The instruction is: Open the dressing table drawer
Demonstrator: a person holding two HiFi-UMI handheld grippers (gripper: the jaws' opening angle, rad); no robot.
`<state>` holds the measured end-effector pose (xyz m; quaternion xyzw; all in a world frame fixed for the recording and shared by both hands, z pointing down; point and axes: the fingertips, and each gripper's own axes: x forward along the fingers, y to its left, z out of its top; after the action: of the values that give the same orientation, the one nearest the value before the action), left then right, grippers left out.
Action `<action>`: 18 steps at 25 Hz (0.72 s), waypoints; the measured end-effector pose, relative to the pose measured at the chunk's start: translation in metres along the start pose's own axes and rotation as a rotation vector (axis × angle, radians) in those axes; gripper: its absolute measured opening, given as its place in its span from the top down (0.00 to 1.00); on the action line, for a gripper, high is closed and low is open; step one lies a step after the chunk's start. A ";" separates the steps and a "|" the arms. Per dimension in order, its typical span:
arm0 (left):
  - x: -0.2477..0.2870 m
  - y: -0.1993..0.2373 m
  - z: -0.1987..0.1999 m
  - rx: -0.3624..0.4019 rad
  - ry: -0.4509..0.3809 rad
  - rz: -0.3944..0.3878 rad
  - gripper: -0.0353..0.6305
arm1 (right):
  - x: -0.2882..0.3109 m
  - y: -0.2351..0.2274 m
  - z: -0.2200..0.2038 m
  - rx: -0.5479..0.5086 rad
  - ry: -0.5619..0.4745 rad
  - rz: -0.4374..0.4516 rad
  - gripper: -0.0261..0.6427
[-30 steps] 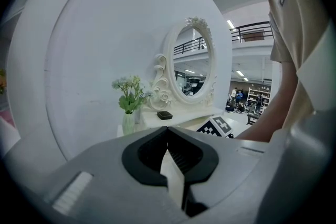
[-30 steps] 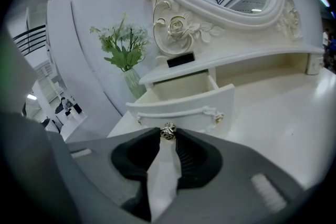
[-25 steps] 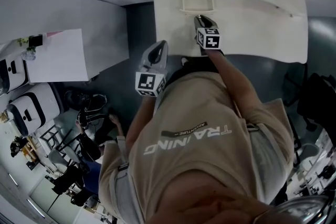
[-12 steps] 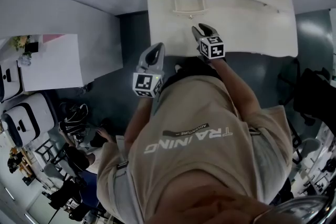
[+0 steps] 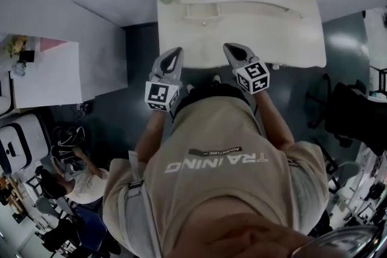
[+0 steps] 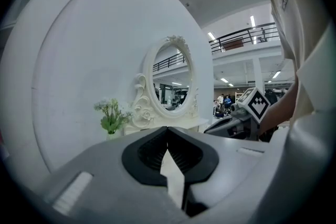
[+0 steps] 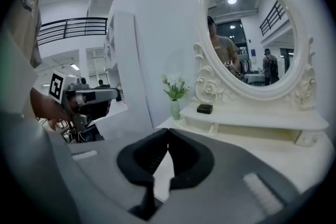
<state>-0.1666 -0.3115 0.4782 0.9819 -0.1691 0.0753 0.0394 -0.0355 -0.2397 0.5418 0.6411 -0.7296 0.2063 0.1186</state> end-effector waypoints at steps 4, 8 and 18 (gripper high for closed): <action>0.009 -0.011 0.038 0.049 -0.035 0.000 0.95 | -0.030 0.002 0.039 -0.067 -0.070 0.028 0.95; 0.015 -0.021 0.074 0.074 -0.078 0.004 0.95 | -0.050 -0.001 0.077 -0.127 -0.136 0.057 0.95; 0.018 -0.031 0.122 0.115 -0.159 0.043 0.95 | -0.082 -0.022 0.149 -0.173 -0.317 0.021 0.96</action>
<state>-0.1234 -0.3003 0.3596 0.9816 -0.1879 0.0077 -0.0324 0.0123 -0.2368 0.3767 0.6454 -0.7608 0.0404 0.0546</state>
